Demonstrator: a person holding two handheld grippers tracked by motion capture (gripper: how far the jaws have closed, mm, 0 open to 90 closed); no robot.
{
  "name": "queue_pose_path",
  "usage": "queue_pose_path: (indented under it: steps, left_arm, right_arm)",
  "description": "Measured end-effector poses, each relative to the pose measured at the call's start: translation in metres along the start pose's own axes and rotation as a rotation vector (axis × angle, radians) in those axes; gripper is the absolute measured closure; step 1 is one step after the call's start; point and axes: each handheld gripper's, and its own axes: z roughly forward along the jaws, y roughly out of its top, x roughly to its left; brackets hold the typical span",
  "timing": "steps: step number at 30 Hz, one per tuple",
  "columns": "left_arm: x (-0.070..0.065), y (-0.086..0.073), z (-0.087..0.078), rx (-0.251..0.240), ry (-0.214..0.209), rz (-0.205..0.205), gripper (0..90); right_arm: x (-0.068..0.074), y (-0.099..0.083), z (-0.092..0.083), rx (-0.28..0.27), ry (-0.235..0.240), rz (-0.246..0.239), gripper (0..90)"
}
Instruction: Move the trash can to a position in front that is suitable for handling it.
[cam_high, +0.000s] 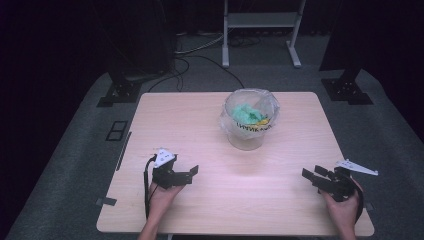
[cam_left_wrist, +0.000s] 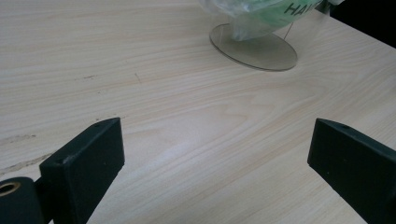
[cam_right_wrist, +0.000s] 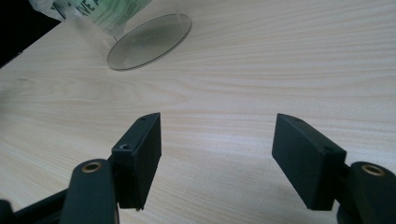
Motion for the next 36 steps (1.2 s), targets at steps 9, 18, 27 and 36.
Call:
queue_pose_path:
  steps: [9, 18, 27, 36]
  left_arm:
    - [0.001, 0.001, 0.001, -0.002, 0.002, -0.006, 2.6]
    - [-0.001, 0.001, 0.002, 0.000, -0.002, 0.006, 2.6]
    - [0.000, 0.001, 0.004, 0.003, -0.002, 0.001, 2.6]
    - [0.002, 0.001, 0.002, 0.000, -0.004, -0.005, 2.6]
  right_arm:
    - [0.002, 0.008, 0.003, 0.001, 0.033, 0.009, 31.7]
    - [0.009, 0.028, 0.009, 0.010, 0.073, 0.016, 31.6]
    - [0.018, 0.067, 0.024, 0.030, 0.087, -0.002, 31.2]
    - [0.029, 0.101, 0.038, 0.036, 0.088, 0.002, 31.2]
